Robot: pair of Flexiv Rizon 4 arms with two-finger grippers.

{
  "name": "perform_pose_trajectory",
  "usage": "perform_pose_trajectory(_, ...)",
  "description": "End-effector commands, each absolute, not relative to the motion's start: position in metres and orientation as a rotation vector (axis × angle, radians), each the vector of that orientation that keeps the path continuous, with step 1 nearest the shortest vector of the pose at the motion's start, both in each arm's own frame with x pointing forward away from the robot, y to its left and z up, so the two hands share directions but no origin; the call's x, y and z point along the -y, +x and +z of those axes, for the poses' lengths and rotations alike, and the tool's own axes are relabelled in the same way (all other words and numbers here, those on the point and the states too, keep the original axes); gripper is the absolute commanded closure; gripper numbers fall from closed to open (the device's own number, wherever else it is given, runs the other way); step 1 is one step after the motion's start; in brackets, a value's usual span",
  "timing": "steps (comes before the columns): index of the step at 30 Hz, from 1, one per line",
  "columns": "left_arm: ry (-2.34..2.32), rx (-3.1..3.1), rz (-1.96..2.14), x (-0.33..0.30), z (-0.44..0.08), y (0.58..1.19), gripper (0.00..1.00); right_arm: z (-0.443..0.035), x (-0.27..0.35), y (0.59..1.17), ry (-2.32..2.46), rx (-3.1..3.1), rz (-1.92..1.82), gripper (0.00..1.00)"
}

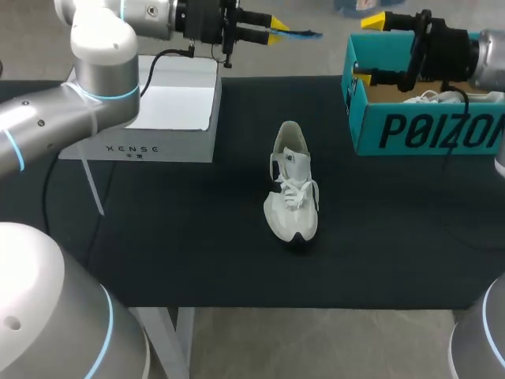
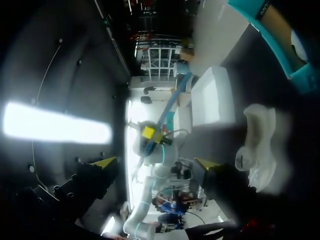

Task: Take the shoe out of the shoebox, open the shoe tongue, remove and reinsert the insole, then place the shoe into the shoebox

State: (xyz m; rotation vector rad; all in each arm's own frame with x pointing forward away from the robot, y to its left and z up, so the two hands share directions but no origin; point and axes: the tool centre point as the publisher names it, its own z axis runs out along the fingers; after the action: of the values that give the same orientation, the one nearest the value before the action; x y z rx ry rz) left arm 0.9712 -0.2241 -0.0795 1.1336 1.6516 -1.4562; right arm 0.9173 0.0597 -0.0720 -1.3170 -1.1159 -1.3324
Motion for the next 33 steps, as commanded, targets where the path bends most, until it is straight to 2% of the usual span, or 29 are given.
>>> perform_pose_trajectory(1,1.446,-1.170,-0.836,0.222,-0.087,0.971,1.00,-0.069,-0.064,0.922,-1.326,1.127,-1.326,0.00)
perform_pose_trajectory(13,1.173,-1.060,-1.058,0.231,-0.074,0.972,1.00,-0.069,-0.068,0.925,-1.330,1.114,-1.338,0.00)
perform_pose_trajectory(33,1.219,-1.155,-1.159,0.242,-0.079,0.962,1.00,-0.066,-0.092,0.939,-1.324,1.240,-1.347,0.00)
